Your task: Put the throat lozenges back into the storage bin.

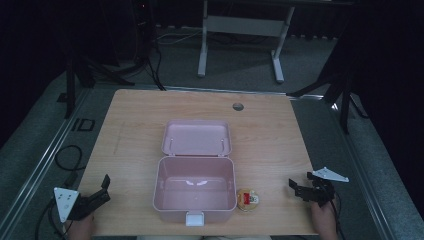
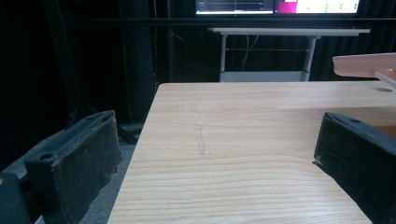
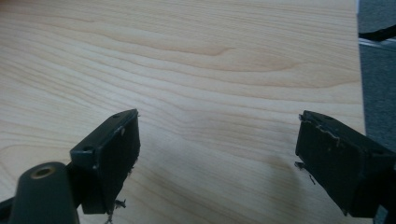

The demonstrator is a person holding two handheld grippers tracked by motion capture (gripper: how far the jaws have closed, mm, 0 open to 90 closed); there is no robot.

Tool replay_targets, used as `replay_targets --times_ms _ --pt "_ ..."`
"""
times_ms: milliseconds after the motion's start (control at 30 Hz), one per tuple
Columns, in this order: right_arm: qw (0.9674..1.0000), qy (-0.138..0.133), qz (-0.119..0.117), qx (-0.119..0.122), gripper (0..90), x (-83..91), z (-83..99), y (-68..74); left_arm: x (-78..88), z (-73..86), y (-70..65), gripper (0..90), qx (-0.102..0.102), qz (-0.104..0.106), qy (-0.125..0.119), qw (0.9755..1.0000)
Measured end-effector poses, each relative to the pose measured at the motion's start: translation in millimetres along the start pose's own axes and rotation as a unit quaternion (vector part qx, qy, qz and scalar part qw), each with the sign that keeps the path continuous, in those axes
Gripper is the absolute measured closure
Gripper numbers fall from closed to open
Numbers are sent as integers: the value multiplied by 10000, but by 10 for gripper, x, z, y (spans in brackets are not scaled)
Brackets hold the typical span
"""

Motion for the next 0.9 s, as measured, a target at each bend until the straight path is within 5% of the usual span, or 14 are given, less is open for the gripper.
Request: replay_targets --times_ms 200,333,533,567,733,767,900 --pt "9996 -10 -249 158 135 -2 0 -10 -1 -1 3 7 15 11 11 10000" --pt "9970 -99 -686 350 135 13 -25 -7 -2 -2 5 7 23 26 22 10000" --pt "9875 186 -1200 1003 136 32 -57 17 -3 -2 5 7 28 33 26 10000" --pt "9804 340 -1478 1254 136 47 -45 33 -3 -2 4 7 20 35 29 10000" --pt "9707 523 -1811 1493 136 81 -36 46 -6 -3 6 7 39 40 30 10000" --pt "9638 643 -2009 1632 135 104 -47 52 -7 -3 5 7 42 41 34 10000" --pt "9509 912 -2207 1969 132 139 -88 86 -7 -3 4 7 23 43 42 10000"
Point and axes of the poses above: each handheld gripper's, and its own axes: x roughly backward along the jaws, z roughly out of its underside, y roughly to its left, the point moved 2 cm from there along -x, roughly forward along the jaws, and after that the axes turned 14 degrees about x, right-handed, at the moved point
